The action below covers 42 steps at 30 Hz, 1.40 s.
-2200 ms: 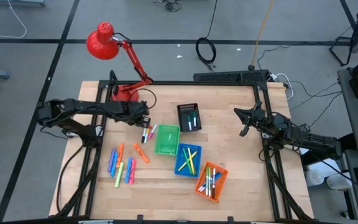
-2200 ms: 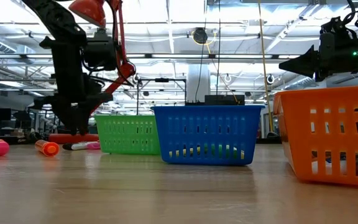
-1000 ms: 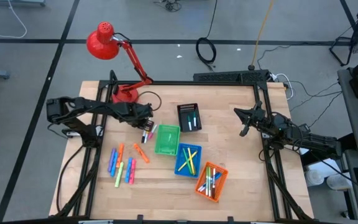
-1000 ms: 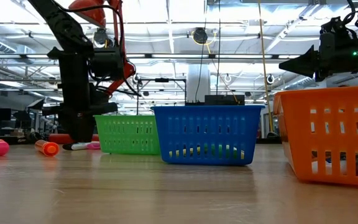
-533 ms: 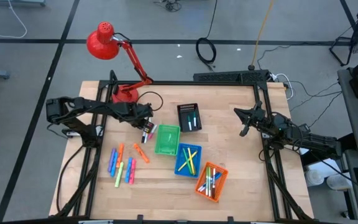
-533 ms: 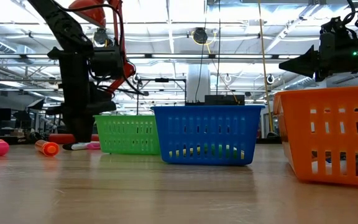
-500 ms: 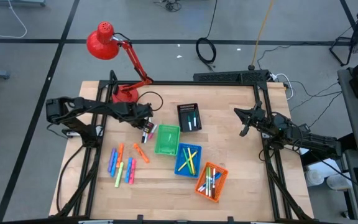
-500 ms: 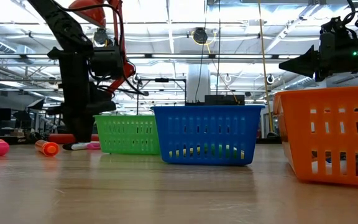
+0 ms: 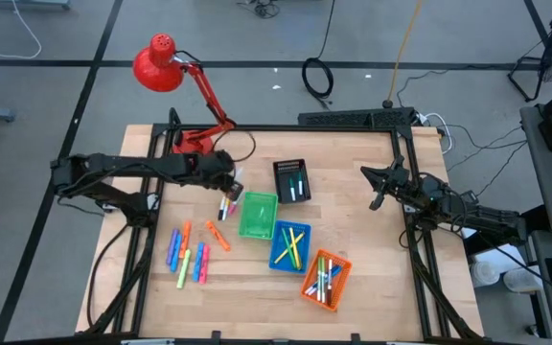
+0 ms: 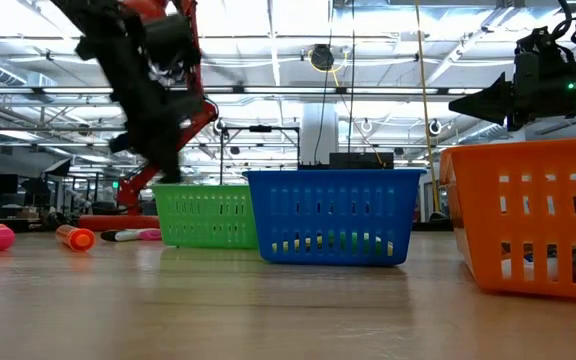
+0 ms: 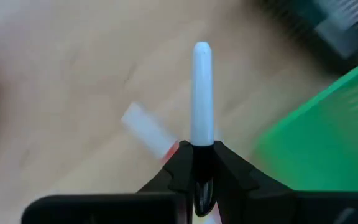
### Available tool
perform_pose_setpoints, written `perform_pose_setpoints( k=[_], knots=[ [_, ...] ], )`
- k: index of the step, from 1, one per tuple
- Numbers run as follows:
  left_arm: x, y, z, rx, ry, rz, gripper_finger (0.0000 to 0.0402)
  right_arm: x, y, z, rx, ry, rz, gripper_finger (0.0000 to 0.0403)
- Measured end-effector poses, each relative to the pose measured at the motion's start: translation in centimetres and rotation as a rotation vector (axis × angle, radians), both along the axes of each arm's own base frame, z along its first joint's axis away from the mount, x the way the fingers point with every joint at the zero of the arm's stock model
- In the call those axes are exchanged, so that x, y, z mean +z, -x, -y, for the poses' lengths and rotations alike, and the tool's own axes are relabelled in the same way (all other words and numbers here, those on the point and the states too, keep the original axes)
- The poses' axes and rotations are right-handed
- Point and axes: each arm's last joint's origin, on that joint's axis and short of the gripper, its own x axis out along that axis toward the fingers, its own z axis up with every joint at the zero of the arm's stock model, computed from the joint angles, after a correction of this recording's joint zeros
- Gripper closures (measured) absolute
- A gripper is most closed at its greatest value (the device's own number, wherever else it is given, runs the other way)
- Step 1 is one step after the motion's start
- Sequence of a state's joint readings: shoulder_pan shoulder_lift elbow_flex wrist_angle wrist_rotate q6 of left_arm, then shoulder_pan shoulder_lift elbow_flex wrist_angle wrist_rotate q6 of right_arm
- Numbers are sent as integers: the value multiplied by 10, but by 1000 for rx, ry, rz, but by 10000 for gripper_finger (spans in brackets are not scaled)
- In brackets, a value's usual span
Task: Pick & Place Markers
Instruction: Put the top black and white highlighter pen into the black basket, then put the red and white highlighter pen into the black basket
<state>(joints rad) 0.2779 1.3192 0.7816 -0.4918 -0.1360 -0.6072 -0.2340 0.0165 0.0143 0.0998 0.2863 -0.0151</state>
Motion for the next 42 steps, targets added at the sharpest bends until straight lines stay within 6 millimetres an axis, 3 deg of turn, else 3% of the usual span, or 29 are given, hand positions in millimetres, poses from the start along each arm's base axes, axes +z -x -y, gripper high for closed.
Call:
perform_pose_setpoints(
  k=[7, 9, 20, 26, 31, 42],
  knots=[
    [38, -40, 4, -256, -124, 395, 364, 0, 0, 0, 0, 0, 0, 403],
    [42, -48, 3, -287, -133, 438, 364, 0, 0, 0, 0, 0, 0, 403],
    [31, -111, -19, -321, -109, 265, 364, 0, 0, 0, 0, 0, 1, 403],
    [3, -142, -36, -335, -91, 179, 364, 0, 0, 0, 0, 0, 1, 403],
    [-14, -148, -46, -327, -60, 150, 351, 0, 0, 0, 0, 0, 0, 403],
    [-9, -138, -54, -320, -61, 98, 224, 0, 0, 0, 0, 0, 1, 403]
  ],
)
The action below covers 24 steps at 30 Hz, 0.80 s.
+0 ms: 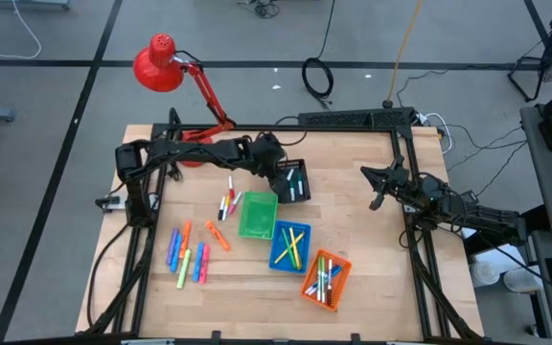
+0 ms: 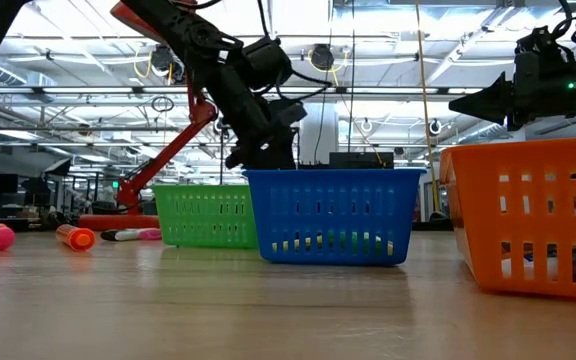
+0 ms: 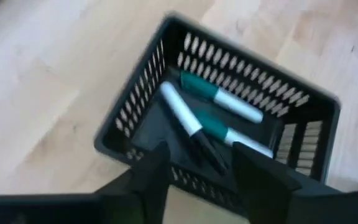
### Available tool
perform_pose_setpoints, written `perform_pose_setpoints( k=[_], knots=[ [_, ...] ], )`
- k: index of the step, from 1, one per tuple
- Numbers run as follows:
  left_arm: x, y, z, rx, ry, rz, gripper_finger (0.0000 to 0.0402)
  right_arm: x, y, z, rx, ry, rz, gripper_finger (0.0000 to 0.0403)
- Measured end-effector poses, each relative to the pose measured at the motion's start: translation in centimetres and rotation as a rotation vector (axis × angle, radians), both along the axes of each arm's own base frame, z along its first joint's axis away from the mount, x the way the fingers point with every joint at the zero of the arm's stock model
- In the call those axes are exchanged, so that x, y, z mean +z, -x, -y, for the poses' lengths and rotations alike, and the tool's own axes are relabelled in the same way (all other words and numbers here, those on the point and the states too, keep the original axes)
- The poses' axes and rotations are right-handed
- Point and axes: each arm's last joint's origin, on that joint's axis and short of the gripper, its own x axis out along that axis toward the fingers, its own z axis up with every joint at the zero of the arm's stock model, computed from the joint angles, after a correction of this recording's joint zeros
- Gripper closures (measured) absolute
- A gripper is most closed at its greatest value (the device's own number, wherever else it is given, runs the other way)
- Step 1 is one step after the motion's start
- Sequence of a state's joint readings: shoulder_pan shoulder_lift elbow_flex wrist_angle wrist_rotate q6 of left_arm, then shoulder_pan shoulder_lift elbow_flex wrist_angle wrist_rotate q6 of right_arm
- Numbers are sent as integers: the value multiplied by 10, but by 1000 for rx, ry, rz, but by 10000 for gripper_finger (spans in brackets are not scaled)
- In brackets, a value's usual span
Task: Pick & Place Markers
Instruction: Put the red and white highlighter pen into the black basket
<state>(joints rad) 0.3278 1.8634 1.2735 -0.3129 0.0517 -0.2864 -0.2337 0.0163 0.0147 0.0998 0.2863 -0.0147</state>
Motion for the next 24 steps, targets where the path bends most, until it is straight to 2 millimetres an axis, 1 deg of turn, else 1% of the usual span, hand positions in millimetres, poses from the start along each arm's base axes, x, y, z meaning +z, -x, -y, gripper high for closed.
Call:
perform_pose_setpoints(
  k=[3, 6, 8, 11, 14, 16, 18, 21, 24],
  knots=[
    [1, 0, 0, -18, -10, -2, 191, 0, 0, 0, 0, 0, 0, 403],
    [5, 3, 2, -43, -16, -13, 166, 0, 0, 0, 0, 0, -1, 403],
    [12, 13, 5, -47, 0, -63, 154, 0, 0, 0, 0, 0, -1, 403],
    [21, 32, 12, -31, 33, -189, 142, 0, 0, 0, 0, 0, 0, 403],
    [27, 57, 25, 39, 49, -342, 136, 0, 0, 0, 0, 0, -3, 403],
    [30, 72, 35, 115, 21, -421, 136, 0, 0, 0, -1, 0, -2, 403],
    [29, 85, 44, 201, -20, -478, 139, 0, 0, 0, 0, 0, -3, 403],
    [23, 103, 53, 303, -11, -476, 148, 0, 0, 0, 0, 0, -3, 403],
    [9, 111, 51, 364, 33, -414, 158, 0, 0, 0, 0, -1, -3, 403]
  ],
)
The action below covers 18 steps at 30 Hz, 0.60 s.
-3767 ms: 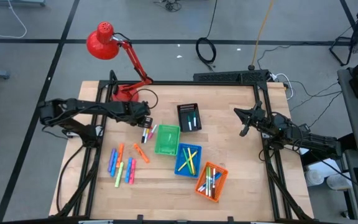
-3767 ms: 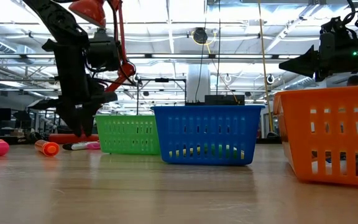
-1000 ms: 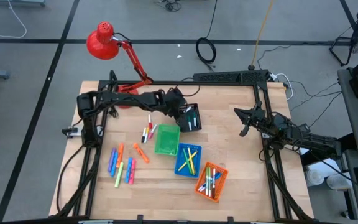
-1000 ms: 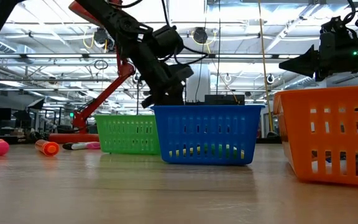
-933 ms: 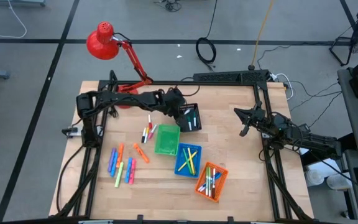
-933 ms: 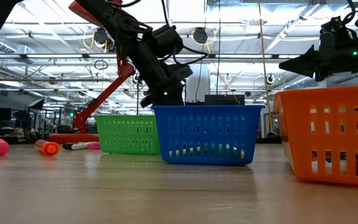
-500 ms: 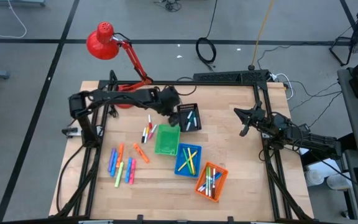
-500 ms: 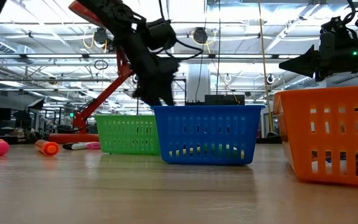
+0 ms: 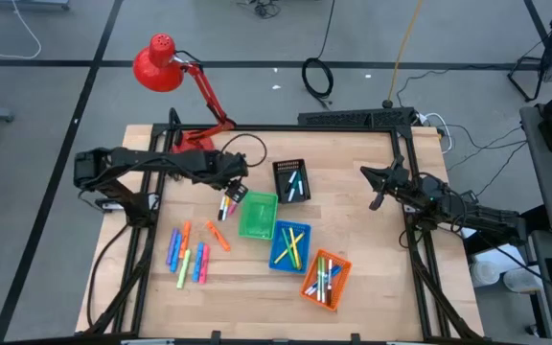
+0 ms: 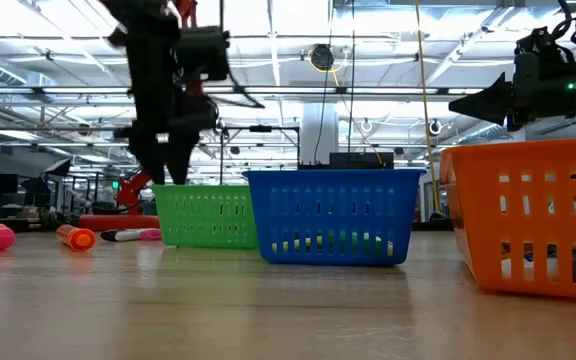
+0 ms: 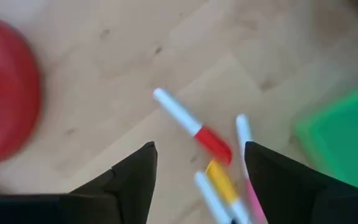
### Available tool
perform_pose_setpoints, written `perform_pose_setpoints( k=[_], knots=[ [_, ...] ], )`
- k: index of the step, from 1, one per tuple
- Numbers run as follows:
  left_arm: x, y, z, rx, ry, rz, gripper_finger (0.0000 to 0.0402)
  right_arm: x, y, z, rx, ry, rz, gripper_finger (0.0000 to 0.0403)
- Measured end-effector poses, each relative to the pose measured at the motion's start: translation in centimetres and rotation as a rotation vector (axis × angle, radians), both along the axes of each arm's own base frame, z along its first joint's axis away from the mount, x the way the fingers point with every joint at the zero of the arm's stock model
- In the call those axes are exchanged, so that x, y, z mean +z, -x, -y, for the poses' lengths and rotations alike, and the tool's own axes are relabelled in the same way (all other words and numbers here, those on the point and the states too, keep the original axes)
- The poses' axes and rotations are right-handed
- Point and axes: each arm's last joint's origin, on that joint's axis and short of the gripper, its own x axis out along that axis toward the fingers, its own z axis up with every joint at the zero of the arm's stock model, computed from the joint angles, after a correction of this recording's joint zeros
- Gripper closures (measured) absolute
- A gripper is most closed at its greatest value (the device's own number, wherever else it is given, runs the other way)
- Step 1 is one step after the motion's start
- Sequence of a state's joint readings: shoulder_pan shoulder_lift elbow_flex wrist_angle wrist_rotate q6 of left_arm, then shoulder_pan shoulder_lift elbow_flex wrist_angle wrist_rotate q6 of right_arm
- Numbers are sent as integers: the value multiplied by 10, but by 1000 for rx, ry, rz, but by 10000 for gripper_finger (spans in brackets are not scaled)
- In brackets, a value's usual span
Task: Pick & Place Markers
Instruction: Put the red and white highlighter pen into the black basket
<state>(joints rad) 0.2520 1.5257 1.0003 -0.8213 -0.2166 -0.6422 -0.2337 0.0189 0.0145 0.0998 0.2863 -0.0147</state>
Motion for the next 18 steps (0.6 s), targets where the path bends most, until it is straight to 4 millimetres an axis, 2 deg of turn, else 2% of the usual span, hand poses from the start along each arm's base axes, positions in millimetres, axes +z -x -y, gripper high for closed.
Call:
perform_pose_setpoints(
  k=[9, 18],
  knots=[
    [-44, 14, -8, 72, 102, 147, 179, 0, 0, 0, 0, 0, -2, 403],
    [-58, 23, -14, 131, 58, 162, 178, 0, 0, 0, 0, 0, -2, 403]
  ],
)
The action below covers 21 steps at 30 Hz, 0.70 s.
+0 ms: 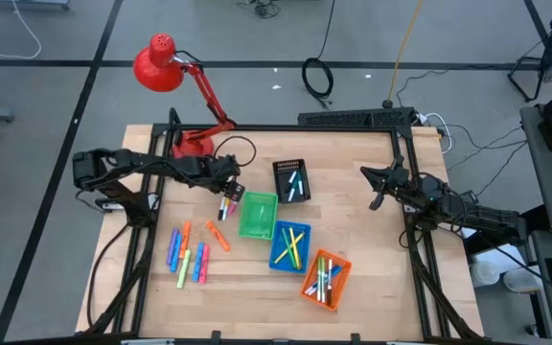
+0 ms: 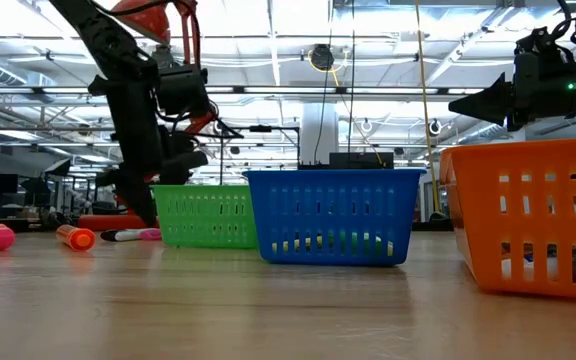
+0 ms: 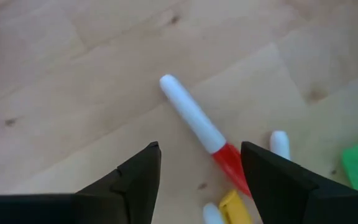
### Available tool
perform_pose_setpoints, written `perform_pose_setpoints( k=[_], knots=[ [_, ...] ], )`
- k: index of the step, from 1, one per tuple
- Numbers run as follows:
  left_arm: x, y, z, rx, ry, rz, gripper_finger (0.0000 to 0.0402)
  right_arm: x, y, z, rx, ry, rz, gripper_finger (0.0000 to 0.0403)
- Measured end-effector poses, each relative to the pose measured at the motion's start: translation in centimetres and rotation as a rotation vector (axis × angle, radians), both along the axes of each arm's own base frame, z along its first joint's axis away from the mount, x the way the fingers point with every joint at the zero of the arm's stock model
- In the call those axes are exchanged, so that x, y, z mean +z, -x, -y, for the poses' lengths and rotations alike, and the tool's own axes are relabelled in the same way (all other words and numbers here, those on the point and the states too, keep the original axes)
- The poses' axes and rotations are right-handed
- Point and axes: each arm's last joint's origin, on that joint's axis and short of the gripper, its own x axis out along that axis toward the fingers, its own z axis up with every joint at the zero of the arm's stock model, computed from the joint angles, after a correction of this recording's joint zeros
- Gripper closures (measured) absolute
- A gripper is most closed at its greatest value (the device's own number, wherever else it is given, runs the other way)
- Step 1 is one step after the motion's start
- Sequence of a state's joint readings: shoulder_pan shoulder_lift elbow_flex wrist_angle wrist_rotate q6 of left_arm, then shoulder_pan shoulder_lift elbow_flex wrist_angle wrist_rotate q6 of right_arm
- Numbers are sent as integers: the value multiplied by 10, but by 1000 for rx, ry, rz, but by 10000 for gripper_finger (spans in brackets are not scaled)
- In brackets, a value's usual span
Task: Pick & Place Markers
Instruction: Put the red and white highlighter pen into the black basket
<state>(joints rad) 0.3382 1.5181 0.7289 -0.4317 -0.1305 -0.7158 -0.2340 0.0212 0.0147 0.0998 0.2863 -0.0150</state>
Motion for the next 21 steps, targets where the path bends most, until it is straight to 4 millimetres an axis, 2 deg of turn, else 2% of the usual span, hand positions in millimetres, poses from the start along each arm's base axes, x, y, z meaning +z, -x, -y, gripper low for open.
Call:
perform_pose_setpoints(
  k=[11, 21],
  knots=[
    [-3, -2, 1, -19, 26, 42, 200, 0, 0, 0, 0, 0, 0, 403],
    [-23, -4, 1, -9, 33, -71, 222, 0, 0, 0, 0, 0, 0, 403]
  ],
)
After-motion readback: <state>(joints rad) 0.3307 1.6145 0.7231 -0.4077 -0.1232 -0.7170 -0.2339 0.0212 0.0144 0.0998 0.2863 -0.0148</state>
